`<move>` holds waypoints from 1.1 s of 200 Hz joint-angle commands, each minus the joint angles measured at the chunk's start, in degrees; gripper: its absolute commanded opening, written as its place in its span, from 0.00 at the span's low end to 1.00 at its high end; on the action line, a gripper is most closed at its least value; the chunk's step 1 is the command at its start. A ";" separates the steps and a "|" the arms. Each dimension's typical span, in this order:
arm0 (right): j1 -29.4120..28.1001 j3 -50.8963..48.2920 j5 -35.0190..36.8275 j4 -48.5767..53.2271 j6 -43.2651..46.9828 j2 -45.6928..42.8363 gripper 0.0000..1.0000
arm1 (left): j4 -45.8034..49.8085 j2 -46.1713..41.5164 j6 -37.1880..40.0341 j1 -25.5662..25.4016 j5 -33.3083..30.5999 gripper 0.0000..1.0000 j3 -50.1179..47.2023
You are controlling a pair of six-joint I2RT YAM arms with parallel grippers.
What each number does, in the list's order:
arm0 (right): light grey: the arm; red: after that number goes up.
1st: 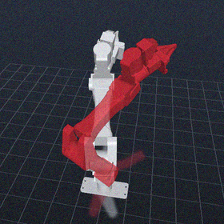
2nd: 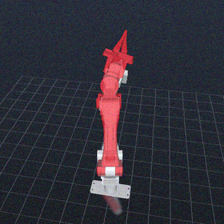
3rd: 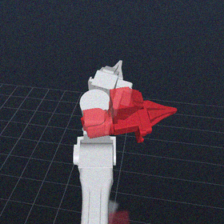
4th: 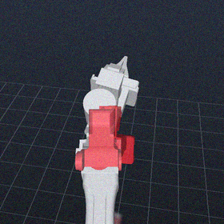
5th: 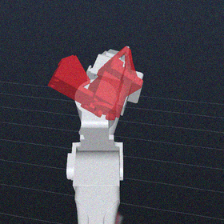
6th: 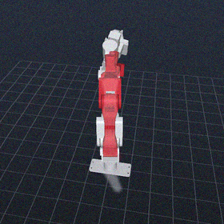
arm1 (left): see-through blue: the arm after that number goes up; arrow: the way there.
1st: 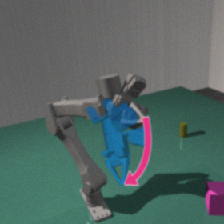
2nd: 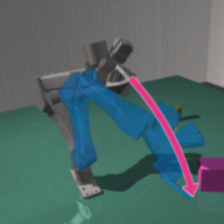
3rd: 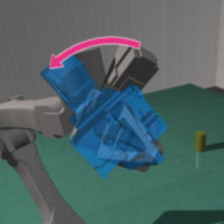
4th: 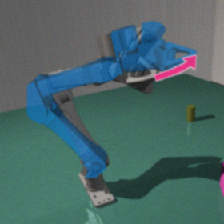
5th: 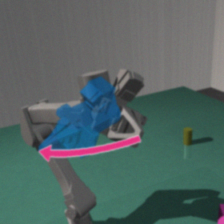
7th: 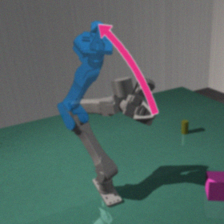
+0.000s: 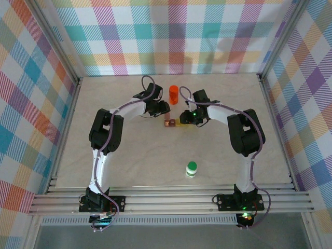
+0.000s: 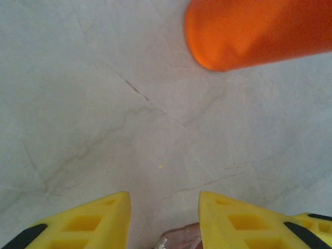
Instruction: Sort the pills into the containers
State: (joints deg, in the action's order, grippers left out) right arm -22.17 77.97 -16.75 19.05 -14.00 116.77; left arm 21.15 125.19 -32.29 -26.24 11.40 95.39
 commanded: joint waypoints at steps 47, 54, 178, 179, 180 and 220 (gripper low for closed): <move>-0.33 -2.08 2.03 1.27 -0.59 1.18 0.41 | 6.48 1.27 3.37 -0.84 -2.26 0.39 4.91; -0.33 -2.12 2.28 1.34 -0.52 1.20 0.41 | 7.80 2.16 3.74 -0.83 -2.26 0.40 6.48; -0.35 -2.83 3.00 0.75 -1.27 1.44 0.42 | 14.80 4.13 7.44 -2.03 -5.42 0.36 10.25; -0.34 -2.83 3.02 0.74 -1.28 1.44 0.42 | 14.80 4.07 7.42 -2.05 -5.42 0.36 10.16; -0.33 -2.83 3.03 0.78 -1.29 1.48 0.42 | 14.80 4.00 7.42 -2.10 -5.38 0.36 10.12; -0.33 -2.53 4.05 0.87 -2.00 1.88 0.42 | 13.65 0.63 7.25 -3.11 -4.08 0.35 6.72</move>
State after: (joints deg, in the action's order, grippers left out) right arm -22.17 77.34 -16.73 17.58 -15.05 116.75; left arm 34.00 130.15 -25.85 -28.12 6.13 104.49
